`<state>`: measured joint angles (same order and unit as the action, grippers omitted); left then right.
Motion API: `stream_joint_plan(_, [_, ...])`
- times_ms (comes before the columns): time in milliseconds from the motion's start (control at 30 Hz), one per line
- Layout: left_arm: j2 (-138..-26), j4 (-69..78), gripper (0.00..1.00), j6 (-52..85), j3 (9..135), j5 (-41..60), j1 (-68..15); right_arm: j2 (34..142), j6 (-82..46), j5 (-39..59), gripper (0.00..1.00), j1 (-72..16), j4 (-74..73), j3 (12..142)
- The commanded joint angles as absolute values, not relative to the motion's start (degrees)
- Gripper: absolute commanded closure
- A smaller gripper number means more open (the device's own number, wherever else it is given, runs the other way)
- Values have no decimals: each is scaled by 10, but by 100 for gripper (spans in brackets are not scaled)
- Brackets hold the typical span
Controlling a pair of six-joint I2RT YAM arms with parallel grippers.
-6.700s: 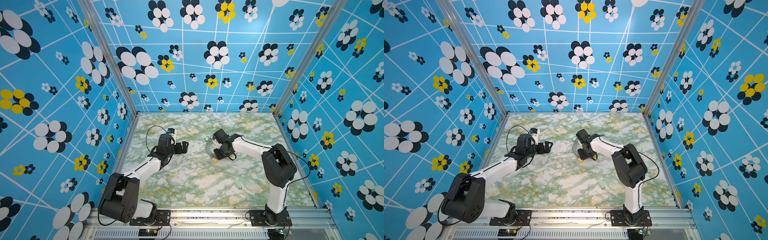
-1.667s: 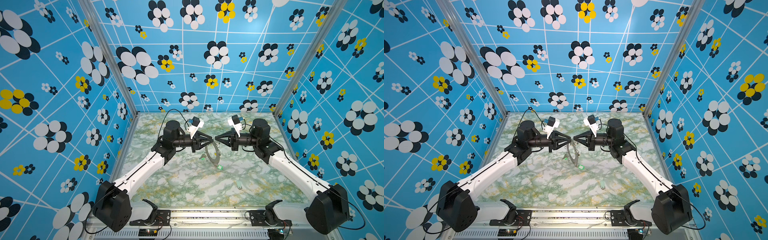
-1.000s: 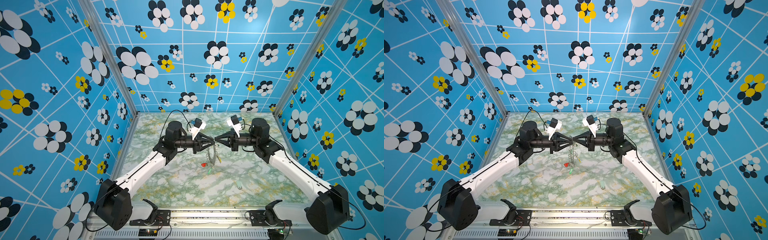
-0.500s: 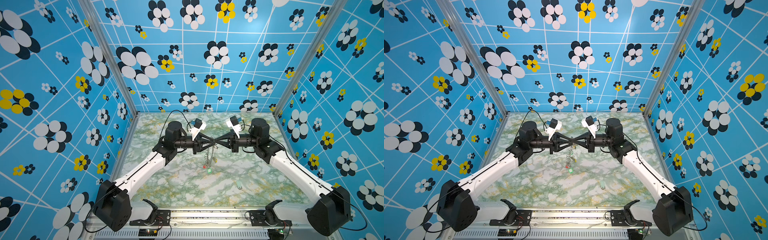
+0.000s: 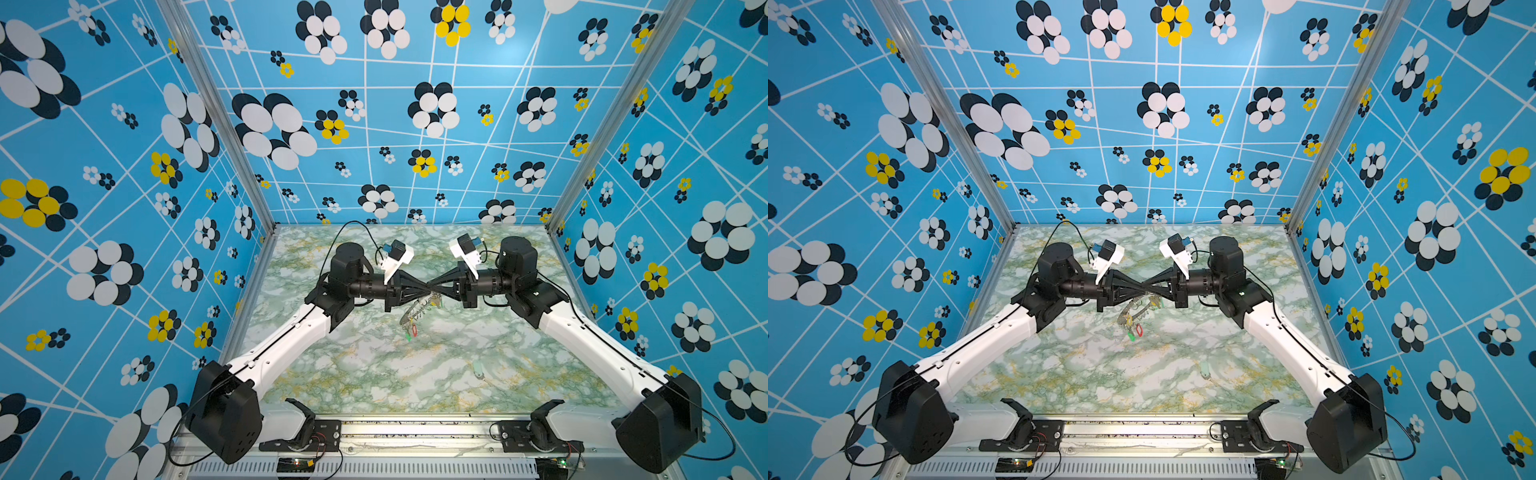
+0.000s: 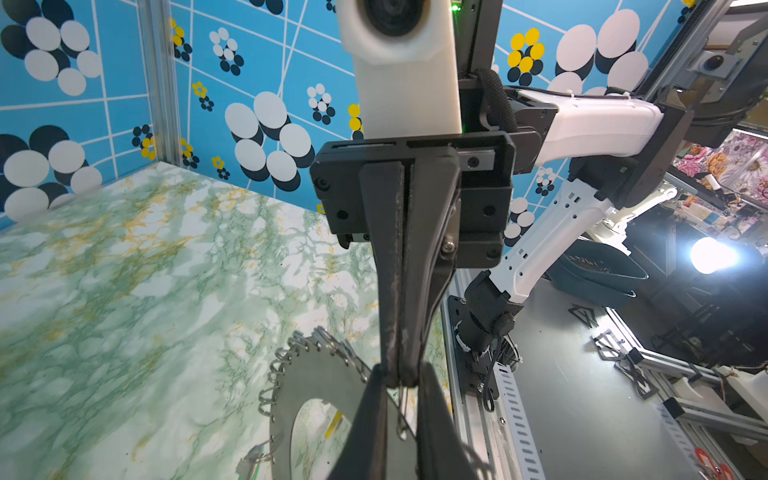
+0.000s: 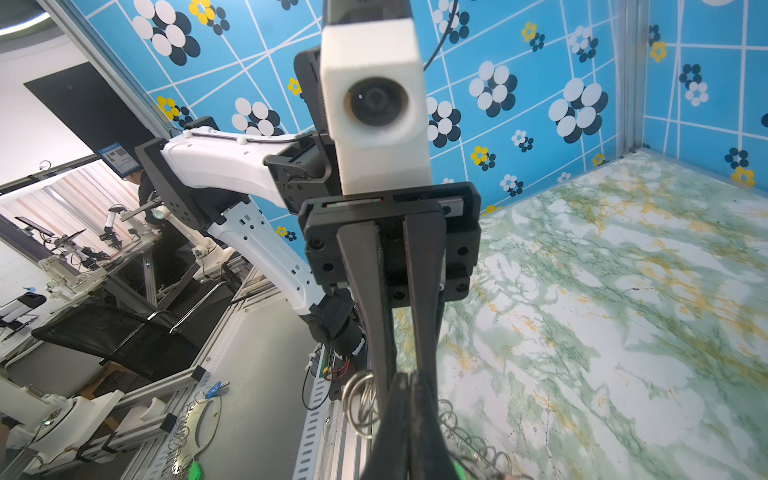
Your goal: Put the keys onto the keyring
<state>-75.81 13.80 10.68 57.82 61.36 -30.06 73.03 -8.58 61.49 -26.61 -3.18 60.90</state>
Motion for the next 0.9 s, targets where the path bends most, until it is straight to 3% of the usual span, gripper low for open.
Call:
stream_joint_plan(0, [-749,134,100,100,575,620,-308,716,-97,614,100,-270,-63,638])
stream_joint_plan(200, [-738,133,100,90,571,598,-305,711,-79,579,100,-265,-18,649])
stream_joint_plan(233, [-734,138,100,92,568,595,-304,704,-67,564,84,-260,3,652])
stream_joint_plan(267, [-731,148,100,96,565,591,-303,698,-62,557,76,-253,14,652])
stream_joint_plan(433, [-719,222,100,142,545,590,-293,673,-72,552,57,-228,23,647])
stream_joint_plan(600, [-718,232,100,146,531,565,-291,671,-86,515,55,-226,35,632])
stream_joint_plan(733, [-711,136,100,102,523,502,-291,682,-129,426,50,-239,91,583])
stream_joint_plan(867, [-690,69,85,74,496,405,-291,714,-146,283,46,-278,211,547])
